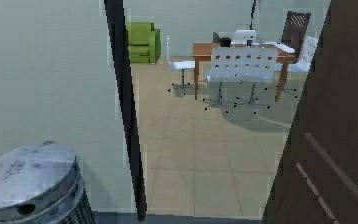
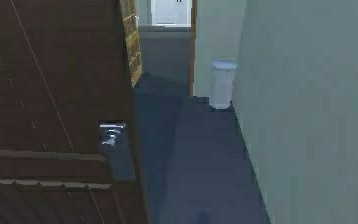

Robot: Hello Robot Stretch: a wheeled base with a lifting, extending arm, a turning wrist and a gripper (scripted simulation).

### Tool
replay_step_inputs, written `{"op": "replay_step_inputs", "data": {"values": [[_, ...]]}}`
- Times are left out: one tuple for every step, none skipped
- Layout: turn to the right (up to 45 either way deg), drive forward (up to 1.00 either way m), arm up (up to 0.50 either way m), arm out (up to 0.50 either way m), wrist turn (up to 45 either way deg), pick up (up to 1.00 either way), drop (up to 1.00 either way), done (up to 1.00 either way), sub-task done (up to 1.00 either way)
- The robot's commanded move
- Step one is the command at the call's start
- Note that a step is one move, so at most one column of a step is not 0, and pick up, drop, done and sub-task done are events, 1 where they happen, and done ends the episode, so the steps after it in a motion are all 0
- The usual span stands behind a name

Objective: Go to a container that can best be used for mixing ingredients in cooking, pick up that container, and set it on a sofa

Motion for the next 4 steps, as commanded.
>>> {"op": "replay_step_inputs", "data": {"values": [[0.0, 0.45, 0.00, 0.00, 0.0, 0.00, 0.00, 0.00, 0.00], [21.0, 0.00, 0.00, 0.00, 0.0, 0.00, 0.00, 0.00, 0.00], [0.0, 0.90, 0.00, 0.00, 0.0, 0.00, 0.00, 0.00, 0.00], [21.0, 0.00, 0.00, 0.00, 0.0, 0.00, 0.00, 0.00, 0.00]]}}
